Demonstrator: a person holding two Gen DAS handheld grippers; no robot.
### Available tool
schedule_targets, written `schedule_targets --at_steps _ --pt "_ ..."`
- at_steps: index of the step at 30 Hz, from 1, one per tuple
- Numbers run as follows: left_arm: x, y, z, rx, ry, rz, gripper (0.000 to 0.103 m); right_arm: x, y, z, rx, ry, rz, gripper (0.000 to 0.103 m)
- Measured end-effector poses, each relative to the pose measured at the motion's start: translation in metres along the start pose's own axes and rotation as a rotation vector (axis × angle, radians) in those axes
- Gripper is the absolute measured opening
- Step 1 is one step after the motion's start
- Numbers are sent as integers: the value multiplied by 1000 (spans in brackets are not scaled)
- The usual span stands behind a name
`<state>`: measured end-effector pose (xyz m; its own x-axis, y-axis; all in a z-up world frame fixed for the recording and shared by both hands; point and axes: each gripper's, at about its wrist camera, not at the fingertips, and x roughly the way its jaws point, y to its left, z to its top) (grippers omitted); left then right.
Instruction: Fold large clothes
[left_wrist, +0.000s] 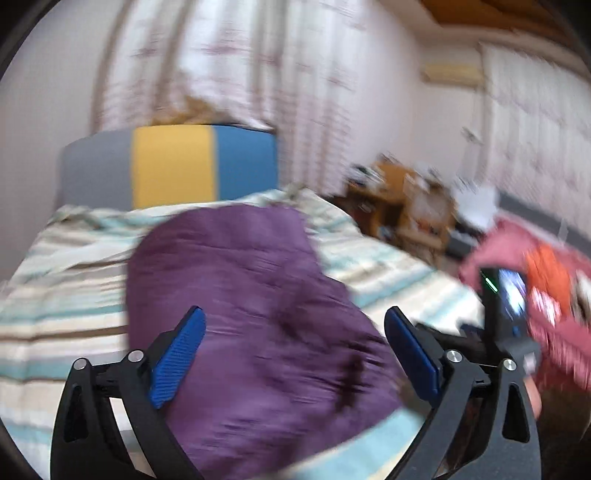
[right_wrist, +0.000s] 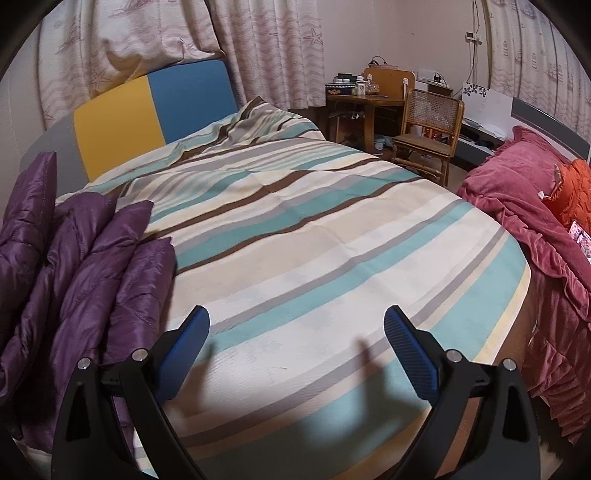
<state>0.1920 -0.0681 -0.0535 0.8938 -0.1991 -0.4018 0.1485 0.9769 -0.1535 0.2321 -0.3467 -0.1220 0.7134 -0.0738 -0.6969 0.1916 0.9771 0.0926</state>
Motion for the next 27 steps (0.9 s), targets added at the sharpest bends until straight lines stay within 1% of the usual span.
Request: schedule_targets --at_steps 2,3,5,7,8,10,12,14,19,22,24,27 --pt "0 39 6 -144 -3 93 97 -4 3 3 0 -7 17 95" --pt "2 54 6 -199 7 135 97 -5 4 4 -2 -8 22 95" --pt "7 94 5 -348 37 250 97 -10 10 8 -7 -13 43 95" --pt "11 122 0 -453 70 308 97 -15 16 12 -15 -22 64 95" --pt "17 137 -3 -507 107 348 97 -18 20 14 -20 -26 73 95" --pt "22 154 -6 -561 157 381 97 -23 26 19 -32 -31 96 95" --pt "20 164 -8 -597 159 403 97 -29 34 25 -44 -39 118 95" --pt "13 168 -11 -616 144 404 97 -36 39 32 -52 -51 138 95" --pt "10 176 -9 -587 145 454 97 -54 65 54 -74 -83 220 95" --pt "13 192 -8 -615 151 465 97 -67 92 62 -122 -97 274 95" --pt "18 197 -9 -631 162 466 97 -74 110 66 -152 -109 300 95" --pt "33 197 -12 -596 211 472 97 -82 136 73 -193 -126 337 95"
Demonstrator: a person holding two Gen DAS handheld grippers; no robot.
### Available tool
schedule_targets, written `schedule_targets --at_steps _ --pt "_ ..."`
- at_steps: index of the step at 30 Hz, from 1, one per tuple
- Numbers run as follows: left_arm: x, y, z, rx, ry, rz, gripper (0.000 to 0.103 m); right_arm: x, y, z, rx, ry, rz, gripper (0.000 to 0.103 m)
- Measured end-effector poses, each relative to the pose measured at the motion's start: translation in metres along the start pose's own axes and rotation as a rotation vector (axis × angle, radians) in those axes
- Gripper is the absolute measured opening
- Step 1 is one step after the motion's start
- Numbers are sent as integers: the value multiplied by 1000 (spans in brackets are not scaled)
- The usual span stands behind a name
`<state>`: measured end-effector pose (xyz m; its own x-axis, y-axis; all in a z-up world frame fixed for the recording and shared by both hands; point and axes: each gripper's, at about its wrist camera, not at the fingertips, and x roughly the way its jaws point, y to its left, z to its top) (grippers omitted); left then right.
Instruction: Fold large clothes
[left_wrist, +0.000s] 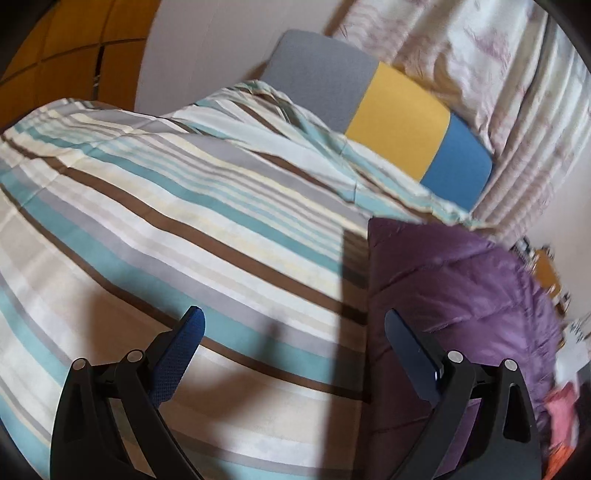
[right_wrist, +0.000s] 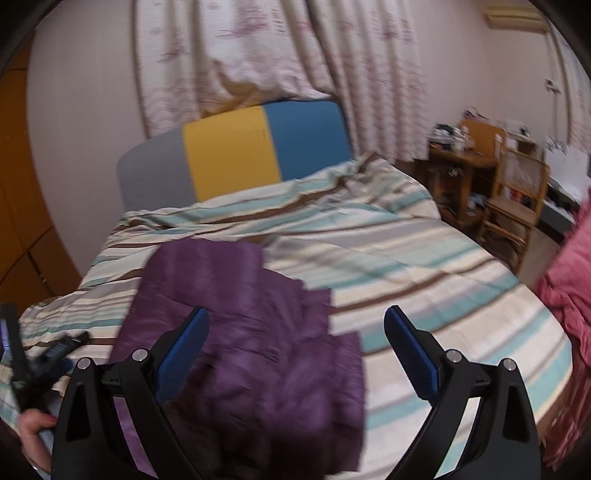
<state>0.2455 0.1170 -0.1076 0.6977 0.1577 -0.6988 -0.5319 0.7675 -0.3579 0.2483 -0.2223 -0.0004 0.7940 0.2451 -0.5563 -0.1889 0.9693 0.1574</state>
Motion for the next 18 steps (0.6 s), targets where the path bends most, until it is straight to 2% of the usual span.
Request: schedule_targets --at_steps 3,6,7,9,12,14,18 --pt "11 -12 -6 48 17 -25 90 4 21 6 -28 -6 40 95" --pt "19 -30 -14 67 64 -114 78 16 45 12 -73 2 64 95" --pt "20 -39 -17 83 71 -127 70 19 48 12 -77 8 76 95" --pt "19 -53 -22 109 56 -130 68 31 56 13 -82 28 94 94" --pt "19 -64 -23 118 60 -150 64 51 54 11 -83 65 98 81" --pt "17 -72 -21 154 54 -146 57 62 46 8 -76 85 95 72" --pt "9 -97 -22 267 13 -136 57 80 22 1 -44 134 63 64"
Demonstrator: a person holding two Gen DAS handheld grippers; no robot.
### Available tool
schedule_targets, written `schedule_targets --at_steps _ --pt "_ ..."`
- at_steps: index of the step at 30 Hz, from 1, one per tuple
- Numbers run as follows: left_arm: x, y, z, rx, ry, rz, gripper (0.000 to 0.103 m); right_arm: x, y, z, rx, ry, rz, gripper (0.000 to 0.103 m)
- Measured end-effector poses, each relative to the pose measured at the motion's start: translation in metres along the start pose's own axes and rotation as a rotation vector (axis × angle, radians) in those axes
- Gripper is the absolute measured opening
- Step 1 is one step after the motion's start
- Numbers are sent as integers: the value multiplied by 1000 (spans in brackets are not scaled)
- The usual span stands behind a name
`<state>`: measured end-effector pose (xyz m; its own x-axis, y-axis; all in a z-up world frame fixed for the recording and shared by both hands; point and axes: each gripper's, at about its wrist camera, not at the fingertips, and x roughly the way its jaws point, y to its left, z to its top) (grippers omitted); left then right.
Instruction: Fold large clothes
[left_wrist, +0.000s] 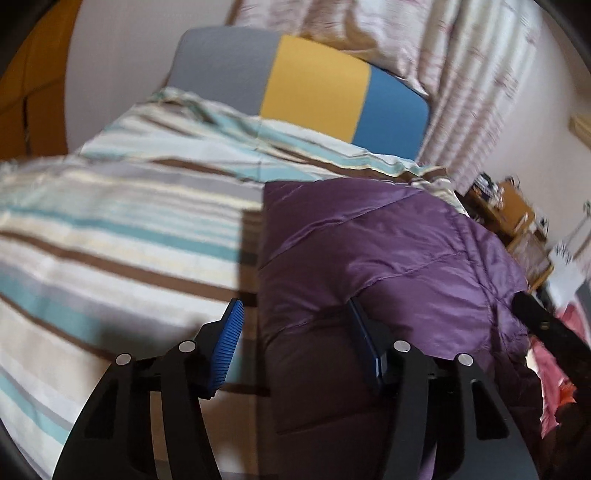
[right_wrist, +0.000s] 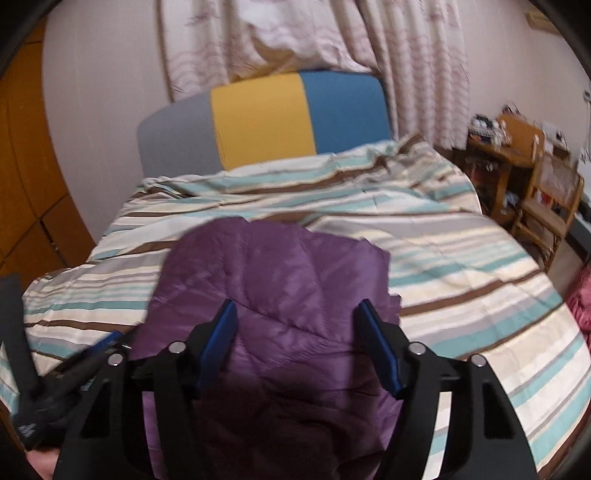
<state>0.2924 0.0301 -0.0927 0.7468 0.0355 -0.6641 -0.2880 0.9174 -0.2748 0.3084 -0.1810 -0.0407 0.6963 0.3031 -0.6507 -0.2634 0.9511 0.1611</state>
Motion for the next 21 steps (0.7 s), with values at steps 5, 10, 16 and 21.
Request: schedule_targets --at_steps 5,10,16,21 --pt "4 -34 1 144 -19 16 57 6 -33 -13 47 46 -23 58" --pt "6 -79 -16 371 -18 -36 57 6 -60 -44 75 107 -43 57" --pt "14 -112 -50 587 -46 -48 58 1 -93 -93 141 117 -93 57" --pt "18 -107 -42 577 -27 -28 64 -1 -113 -93 224 109 -25 58"
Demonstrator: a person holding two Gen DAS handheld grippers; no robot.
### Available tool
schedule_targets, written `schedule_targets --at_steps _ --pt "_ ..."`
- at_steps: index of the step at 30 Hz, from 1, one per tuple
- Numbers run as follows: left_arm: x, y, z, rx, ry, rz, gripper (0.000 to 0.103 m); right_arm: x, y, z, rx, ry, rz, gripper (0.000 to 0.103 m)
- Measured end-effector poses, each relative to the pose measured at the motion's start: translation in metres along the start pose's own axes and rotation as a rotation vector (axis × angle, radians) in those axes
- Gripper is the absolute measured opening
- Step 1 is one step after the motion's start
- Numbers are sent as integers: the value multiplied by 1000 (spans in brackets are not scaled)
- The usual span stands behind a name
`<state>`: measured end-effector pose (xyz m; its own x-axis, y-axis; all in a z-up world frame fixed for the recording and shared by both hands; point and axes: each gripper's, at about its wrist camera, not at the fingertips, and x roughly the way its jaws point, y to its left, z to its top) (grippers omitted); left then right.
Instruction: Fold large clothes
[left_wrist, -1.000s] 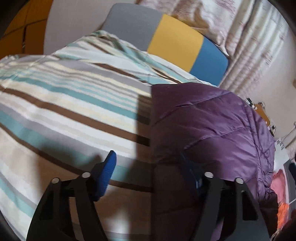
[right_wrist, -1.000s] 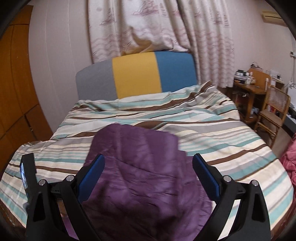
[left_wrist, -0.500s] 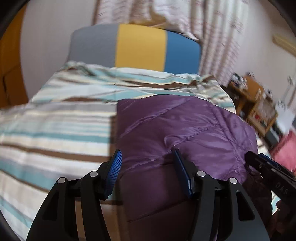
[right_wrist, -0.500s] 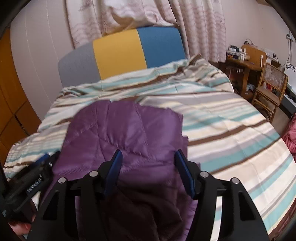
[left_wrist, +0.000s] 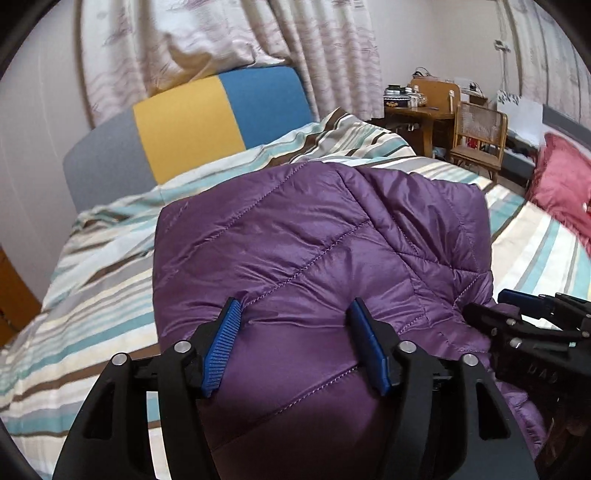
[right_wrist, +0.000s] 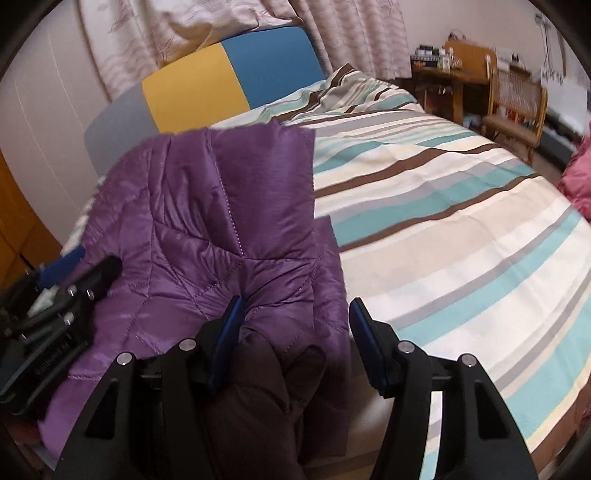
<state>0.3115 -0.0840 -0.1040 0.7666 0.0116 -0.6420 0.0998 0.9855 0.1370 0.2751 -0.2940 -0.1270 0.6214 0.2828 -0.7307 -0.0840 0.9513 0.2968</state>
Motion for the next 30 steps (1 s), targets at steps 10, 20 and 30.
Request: schedule_targets --at_steps 10,20,30 --pt "3 59 25 -343 64 45 76 -64 47 64 -104 -150 101 58" --pt "31 43 24 -365 108 44 82 44 72 80 -125 -14 -67 52" --pt "64 30 17 -325 144 42 93 85 32 60 -31 -19 -73 55"
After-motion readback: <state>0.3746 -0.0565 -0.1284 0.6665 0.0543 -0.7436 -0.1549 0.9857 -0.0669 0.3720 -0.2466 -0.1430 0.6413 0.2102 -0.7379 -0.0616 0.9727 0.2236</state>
